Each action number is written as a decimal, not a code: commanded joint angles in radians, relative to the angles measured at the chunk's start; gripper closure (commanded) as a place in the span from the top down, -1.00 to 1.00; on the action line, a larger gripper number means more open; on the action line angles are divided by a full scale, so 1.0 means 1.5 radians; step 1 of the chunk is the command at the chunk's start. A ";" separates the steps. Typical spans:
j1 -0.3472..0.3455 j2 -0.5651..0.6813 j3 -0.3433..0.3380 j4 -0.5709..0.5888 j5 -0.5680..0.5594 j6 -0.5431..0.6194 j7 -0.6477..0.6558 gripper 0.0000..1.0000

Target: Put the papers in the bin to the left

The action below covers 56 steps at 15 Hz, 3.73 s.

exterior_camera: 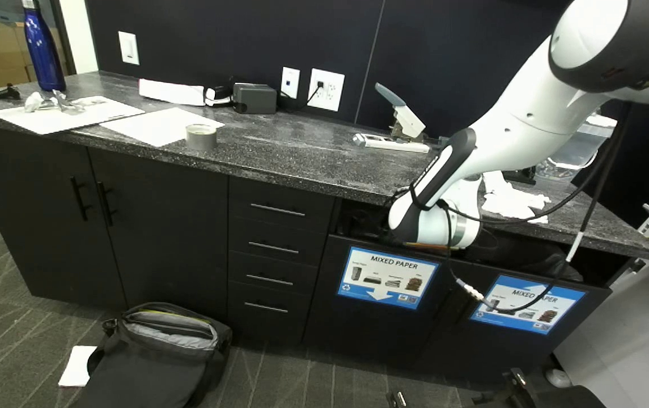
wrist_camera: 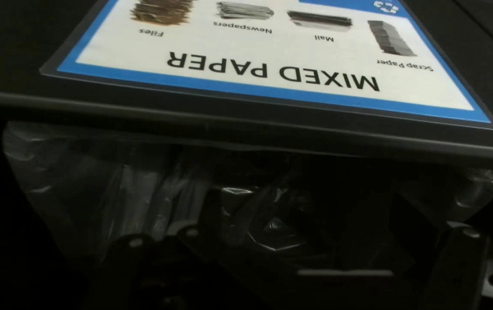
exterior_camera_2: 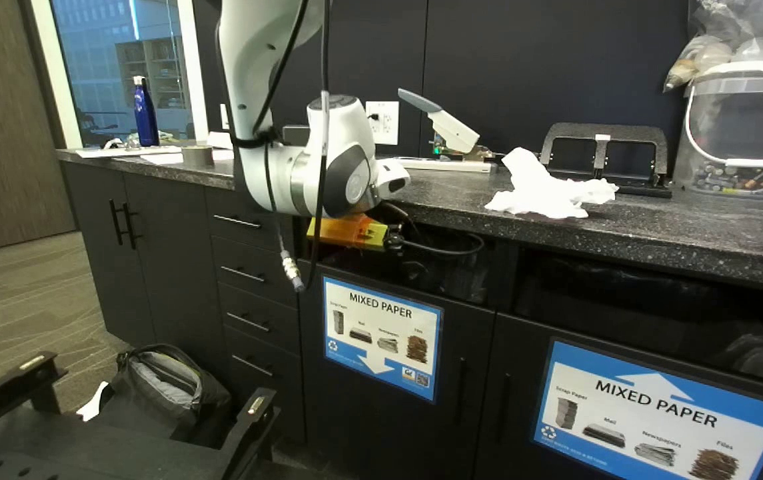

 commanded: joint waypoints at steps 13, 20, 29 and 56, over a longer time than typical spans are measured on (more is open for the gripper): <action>0.067 -0.388 -0.065 -0.028 -0.078 -0.514 0.157 1.00; 0.060 -0.299 -0.166 0.147 -0.293 -0.562 0.399 1.00; -0.084 -0.250 -0.124 0.227 -0.109 -0.696 0.235 1.00; -0.181 -0.134 -0.137 0.302 -0.034 -0.678 0.117 1.00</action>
